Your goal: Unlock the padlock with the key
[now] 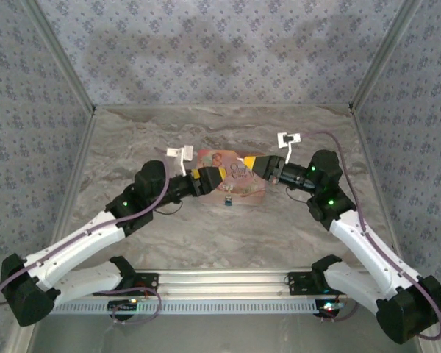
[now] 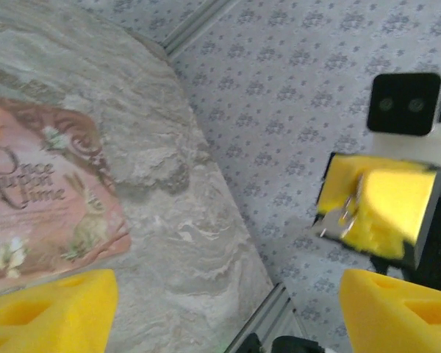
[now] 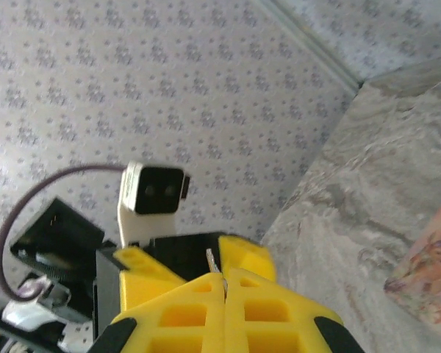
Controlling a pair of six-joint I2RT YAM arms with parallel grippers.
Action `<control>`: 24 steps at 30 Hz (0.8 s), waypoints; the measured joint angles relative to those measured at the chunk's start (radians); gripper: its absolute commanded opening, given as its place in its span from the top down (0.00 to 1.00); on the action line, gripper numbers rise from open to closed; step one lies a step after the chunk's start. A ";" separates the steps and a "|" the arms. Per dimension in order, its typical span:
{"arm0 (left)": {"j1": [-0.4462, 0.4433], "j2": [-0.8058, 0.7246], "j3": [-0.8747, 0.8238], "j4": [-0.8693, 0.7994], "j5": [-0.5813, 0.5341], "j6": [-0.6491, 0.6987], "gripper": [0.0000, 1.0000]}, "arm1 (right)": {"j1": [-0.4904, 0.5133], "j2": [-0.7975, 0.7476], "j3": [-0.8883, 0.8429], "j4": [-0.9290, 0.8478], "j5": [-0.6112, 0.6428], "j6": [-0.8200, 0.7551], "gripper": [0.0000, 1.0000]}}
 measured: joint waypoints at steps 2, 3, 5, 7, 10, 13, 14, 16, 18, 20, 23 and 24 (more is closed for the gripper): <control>-0.004 0.031 0.044 0.029 0.019 0.005 0.30 | 0.030 -0.001 0.001 0.000 0.001 -0.012 1.00; -0.006 0.045 0.064 0.053 0.027 0.009 0.33 | 0.043 -0.002 0.002 0.000 0.003 -0.016 1.00; -0.008 0.057 0.087 0.089 0.047 0.014 0.42 | 0.059 -0.004 0.003 0.000 0.008 -0.023 1.00; -0.011 0.066 0.104 0.121 0.064 0.016 0.47 | 0.067 -0.008 0.003 0.000 0.010 -0.030 1.00; -0.018 0.080 0.118 0.147 0.083 0.016 0.53 | 0.069 -0.013 0.005 0.001 0.013 -0.031 1.00; -0.024 0.091 0.122 0.156 0.097 0.020 0.58 | 0.069 -0.019 0.005 0.002 0.019 -0.030 1.00; -0.026 0.094 0.123 0.156 0.099 0.019 0.57 | 0.069 -0.021 0.005 0.002 0.020 -0.030 1.00; -0.026 0.098 0.125 0.156 0.101 0.019 0.56 | 0.069 -0.026 0.005 0.009 0.024 -0.030 1.00; -0.026 0.098 0.126 0.155 0.101 0.020 0.63 | 0.069 -0.031 0.005 0.017 0.028 -0.030 1.00; -0.027 0.098 0.127 0.156 0.101 0.018 0.69 | 0.069 -0.033 0.005 0.024 0.034 -0.029 1.00; -0.027 0.098 0.127 0.155 0.102 0.019 0.82 | 0.068 -0.035 0.005 0.032 0.038 -0.026 1.00; -0.027 0.098 0.129 0.155 0.102 0.020 0.87 | 0.068 -0.035 0.005 0.038 0.039 -0.024 1.00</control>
